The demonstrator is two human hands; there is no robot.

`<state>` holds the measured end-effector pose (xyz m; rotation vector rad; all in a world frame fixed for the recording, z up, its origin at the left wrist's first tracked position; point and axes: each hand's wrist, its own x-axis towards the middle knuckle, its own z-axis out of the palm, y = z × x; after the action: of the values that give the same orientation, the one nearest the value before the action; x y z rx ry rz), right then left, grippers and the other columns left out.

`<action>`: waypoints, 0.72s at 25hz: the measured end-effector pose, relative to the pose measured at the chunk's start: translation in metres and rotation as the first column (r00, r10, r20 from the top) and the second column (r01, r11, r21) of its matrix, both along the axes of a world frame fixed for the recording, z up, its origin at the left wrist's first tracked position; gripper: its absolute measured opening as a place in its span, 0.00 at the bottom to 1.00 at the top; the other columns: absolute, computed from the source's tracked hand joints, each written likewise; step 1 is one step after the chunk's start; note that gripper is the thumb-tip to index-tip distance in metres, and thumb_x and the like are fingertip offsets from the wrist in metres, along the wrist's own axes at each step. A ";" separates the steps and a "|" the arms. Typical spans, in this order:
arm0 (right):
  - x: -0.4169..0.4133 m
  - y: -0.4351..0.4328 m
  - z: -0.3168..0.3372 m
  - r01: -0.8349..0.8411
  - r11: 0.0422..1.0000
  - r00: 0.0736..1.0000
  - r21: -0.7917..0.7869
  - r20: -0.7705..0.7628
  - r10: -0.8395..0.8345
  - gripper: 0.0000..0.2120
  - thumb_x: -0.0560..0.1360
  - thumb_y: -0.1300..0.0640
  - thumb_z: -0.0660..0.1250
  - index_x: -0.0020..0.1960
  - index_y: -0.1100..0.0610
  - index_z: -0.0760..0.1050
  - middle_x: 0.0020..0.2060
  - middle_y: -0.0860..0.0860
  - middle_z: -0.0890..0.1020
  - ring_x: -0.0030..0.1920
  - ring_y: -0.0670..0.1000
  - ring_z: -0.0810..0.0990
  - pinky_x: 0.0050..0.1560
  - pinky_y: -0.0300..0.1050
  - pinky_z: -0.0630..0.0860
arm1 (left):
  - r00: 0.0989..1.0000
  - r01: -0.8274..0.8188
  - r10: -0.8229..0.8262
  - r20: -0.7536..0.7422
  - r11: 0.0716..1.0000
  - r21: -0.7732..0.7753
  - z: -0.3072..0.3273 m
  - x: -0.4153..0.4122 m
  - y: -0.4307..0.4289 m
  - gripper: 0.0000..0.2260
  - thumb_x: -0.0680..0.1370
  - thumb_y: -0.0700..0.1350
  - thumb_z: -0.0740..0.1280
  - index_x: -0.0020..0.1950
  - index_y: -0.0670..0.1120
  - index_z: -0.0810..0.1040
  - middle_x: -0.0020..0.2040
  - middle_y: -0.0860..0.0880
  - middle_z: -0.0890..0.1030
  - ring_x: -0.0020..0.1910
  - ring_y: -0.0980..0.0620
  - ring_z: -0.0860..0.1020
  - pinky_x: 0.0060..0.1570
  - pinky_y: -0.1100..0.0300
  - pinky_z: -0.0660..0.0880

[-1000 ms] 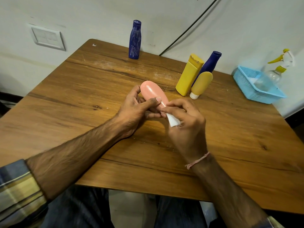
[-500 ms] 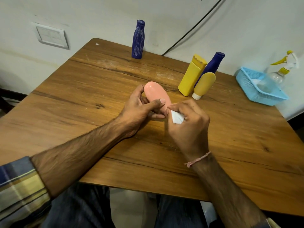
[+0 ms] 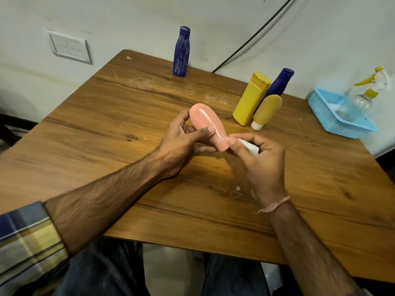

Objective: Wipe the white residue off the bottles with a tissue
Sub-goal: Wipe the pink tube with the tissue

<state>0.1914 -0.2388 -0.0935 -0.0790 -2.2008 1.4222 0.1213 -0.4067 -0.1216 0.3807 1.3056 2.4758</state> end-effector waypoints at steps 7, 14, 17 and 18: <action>-0.003 -0.002 -0.001 0.117 0.993 0.992 -0.008 -0.041 -0.117 0.04 0.74 0.58 0.77 0.49 0.53 0.86 0.43 0.47 0.87 0.45 0.46 0.85 0.47 0.50 0.85 | 1.000 0.031 -0.031 -0.004 0.999 -0.020 0.004 0.003 0.000 0.30 0.71 0.37 0.75 0.71 0.41 0.67 0.51 0.37 0.82 0.43 0.41 0.85 0.37 0.54 0.85; 0.003 -0.016 -0.006 0.187 0.859 0.940 0.477 -0.340 -0.016 0.09 0.73 0.63 0.77 0.53 0.60 0.85 0.49 0.53 0.87 0.49 0.47 0.85 0.50 0.40 0.81 | 1.000 0.009 -0.009 0.011 1.000 -0.022 0.001 0.000 0.001 0.28 0.71 0.39 0.75 0.68 0.42 0.69 0.49 0.37 0.83 0.44 0.37 0.83 0.38 0.50 0.85; 0.009 -0.011 -0.019 0.150 0.699 0.907 0.699 -0.379 0.185 0.13 0.71 0.70 0.76 0.55 0.63 0.84 0.52 0.57 0.86 0.53 0.56 0.85 0.56 0.47 0.81 | 0.999 -0.009 0.011 0.048 0.999 -0.043 0.000 -0.001 0.000 0.25 0.74 0.37 0.73 0.67 0.42 0.68 0.46 0.35 0.80 0.37 0.43 0.83 0.34 0.53 0.85; 0.010 -0.007 -0.019 0.127 0.671 0.896 0.730 -0.375 0.238 0.14 0.71 0.72 0.75 0.55 0.63 0.84 0.51 0.58 0.86 0.54 0.57 0.84 0.56 0.49 0.81 | 0.999 -0.016 0.019 0.047 0.998 -0.061 -0.001 -0.002 0.001 0.24 0.75 0.36 0.73 0.67 0.42 0.68 0.44 0.35 0.80 0.35 0.45 0.82 0.32 0.54 0.84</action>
<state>0.2015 -0.2461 -0.1121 0.5598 -2.2031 0.3814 0.1189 -0.4061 -0.1229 0.2950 1.3675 2.4374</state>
